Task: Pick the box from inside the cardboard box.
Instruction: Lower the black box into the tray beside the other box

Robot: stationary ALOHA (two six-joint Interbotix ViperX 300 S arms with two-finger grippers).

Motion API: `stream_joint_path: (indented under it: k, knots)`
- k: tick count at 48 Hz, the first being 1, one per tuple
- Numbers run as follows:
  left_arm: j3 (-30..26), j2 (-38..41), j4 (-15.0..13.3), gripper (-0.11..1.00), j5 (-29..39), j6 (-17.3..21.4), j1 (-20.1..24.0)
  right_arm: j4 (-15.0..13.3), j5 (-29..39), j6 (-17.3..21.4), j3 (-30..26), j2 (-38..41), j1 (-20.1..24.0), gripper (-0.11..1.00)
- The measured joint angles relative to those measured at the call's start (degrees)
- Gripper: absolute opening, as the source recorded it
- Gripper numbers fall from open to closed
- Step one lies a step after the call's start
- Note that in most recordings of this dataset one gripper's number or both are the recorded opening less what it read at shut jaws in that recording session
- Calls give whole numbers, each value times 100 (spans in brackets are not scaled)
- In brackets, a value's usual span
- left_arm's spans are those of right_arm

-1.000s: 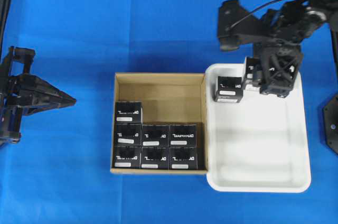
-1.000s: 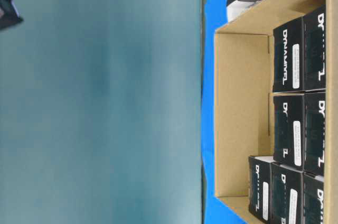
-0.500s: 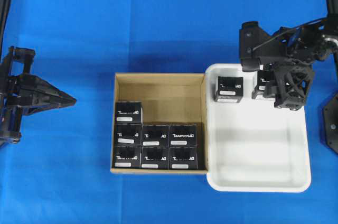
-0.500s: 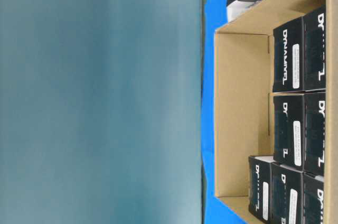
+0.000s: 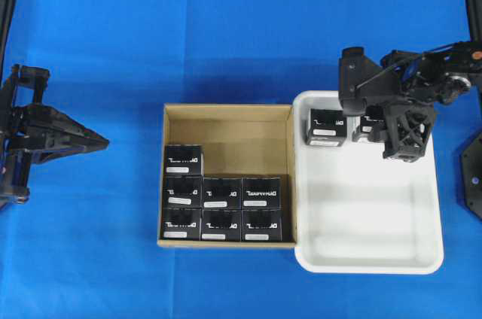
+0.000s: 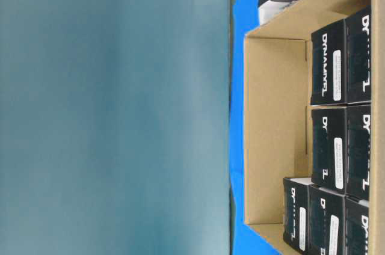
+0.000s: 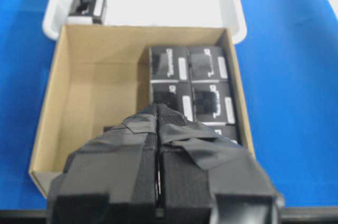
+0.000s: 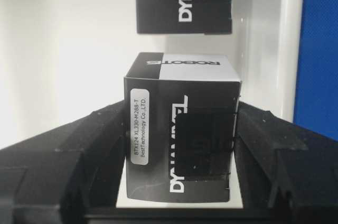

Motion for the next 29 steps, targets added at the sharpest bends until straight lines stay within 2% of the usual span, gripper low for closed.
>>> stream_joint_path:
  k: [10, 29]
  knots:
    - [0, 0, 0, -6, 0, 0, 0, 0, -352, -9, 70, 185, -9, 62]
    - [-9, 9, 0, -6, 0, 0, 0, 0, -448, -18, 79, 448, -9, 62]
